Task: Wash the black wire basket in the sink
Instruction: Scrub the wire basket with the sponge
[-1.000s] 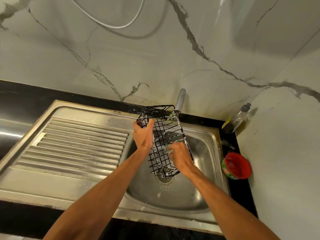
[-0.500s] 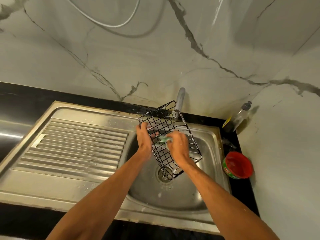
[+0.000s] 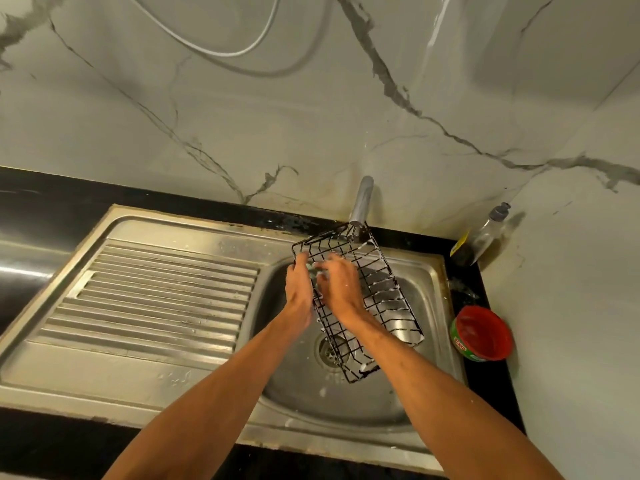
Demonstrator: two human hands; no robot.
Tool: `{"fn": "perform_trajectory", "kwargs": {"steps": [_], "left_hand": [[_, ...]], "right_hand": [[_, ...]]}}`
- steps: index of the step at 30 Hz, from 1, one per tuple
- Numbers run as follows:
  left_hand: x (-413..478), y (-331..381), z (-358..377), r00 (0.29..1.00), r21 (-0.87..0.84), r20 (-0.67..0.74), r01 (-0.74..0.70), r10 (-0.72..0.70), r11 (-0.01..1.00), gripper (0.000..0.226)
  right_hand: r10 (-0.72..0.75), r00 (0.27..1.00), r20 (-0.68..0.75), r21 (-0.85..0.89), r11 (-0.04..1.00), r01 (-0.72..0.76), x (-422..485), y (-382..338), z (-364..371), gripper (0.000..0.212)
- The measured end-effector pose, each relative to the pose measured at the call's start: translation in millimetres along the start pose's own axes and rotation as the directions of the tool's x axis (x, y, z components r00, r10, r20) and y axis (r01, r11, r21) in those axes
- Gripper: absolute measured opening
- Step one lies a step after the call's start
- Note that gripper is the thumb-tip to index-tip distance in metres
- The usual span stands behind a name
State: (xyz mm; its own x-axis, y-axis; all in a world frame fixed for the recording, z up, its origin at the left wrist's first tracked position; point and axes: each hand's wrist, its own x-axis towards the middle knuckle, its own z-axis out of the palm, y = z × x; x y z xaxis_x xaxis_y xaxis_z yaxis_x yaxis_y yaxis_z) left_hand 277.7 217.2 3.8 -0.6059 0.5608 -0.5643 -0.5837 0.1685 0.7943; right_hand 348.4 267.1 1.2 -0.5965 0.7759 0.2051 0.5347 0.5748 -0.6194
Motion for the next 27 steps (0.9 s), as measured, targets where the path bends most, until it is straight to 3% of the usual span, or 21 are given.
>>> {"fn": "perform_trajectory", "kwargs": {"steps": [3,4,8,12,15,17,20,24,27], "left_hand": [[-2.2,-5.5,-4.0,0.998,0.052,0.055,0.022,-0.025,0.998,0.067],[-4.0,-4.9,-3.7,0.997,0.063,0.071,0.009,-0.014,0.998,0.062],[-3.5,-11.6,-0.7,0.993,0.077,0.12,0.007,-0.016,0.997,0.056],[0.3,-10.3,-2.6,0.995,0.067,0.09,0.023,-0.029,0.998,0.051],[2.4,-8.0,-3.2,0.996,0.041,0.088,0.029,-0.033,0.999,0.062],[6.6,-6.3,-6.4,0.997,0.014,0.074,0.031,-0.032,0.999,0.065],[19.2,-7.9,-13.6,0.999,-0.054,0.037,0.03,-0.028,0.998,0.082],[17.9,1.0,-21.2,0.999,-0.084,-0.044,-0.002,-0.002,0.996,0.093],[14.6,12.7,-24.9,0.997,-0.12,-0.08,-0.016,0.006,0.993,0.092]], "right_hand": [[0.222,0.96,-0.173,0.039,0.975,-0.218,16.7,13.7,-9.5,0.018],[0.197,0.966,-0.167,-0.002,0.98,-0.201,15.5,14.1,-8.2,0.016],[-0.061,0.992,0.107,-0.018,0.998,0.064,-6.3,7.9,7.6,0.016],[0.066,0.997,-0.031,0.007,0.998,-0.066,-5.3,16.8,-4.6,0.021],[-0.061,0.982,0.177,0.037,0.998,0.056,-19.0,9.1,-4.9,0.022],[-0.033,0.972,0.233,-0.005,0.999,0.035,-26.5,15.7,-4.3,0.023],[0.061,0.982,0.177,-0.089,0.995,-0.046,-35.2,34.4,-9.7,0.024],[0.03,0.916,0.4,-0.083,0.997,0.004,-54.1,36.8,-6.4,0.023],[0.061,0.97,0.236,-0.118,0.992,-0.034,-52.2,44.2,-9.9,0.023]]}}
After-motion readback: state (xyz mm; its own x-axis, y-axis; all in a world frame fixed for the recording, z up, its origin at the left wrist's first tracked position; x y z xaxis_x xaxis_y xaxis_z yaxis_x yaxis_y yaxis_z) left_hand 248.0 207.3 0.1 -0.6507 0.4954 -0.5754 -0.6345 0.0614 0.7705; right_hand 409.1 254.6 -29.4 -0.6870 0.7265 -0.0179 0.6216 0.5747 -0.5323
